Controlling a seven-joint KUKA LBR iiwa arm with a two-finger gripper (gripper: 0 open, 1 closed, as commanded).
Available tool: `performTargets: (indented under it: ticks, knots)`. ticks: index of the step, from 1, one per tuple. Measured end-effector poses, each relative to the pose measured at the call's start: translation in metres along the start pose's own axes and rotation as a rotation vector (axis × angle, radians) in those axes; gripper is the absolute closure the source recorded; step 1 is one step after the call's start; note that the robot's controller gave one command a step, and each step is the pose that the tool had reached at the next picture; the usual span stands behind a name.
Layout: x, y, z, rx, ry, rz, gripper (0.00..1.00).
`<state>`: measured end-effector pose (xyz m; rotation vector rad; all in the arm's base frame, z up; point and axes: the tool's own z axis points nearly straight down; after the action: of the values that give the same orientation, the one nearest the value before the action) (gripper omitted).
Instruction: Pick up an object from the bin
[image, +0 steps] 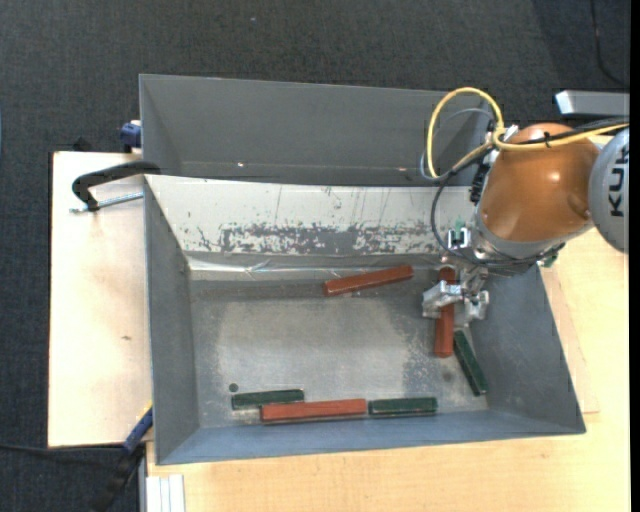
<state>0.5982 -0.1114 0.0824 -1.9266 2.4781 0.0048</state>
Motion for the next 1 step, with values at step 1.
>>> performTargets:
  ticks: [1]
  knots:
    - [-0.0004,0.0007,-0.0199,-0.003,0.001,0.0,1.0]
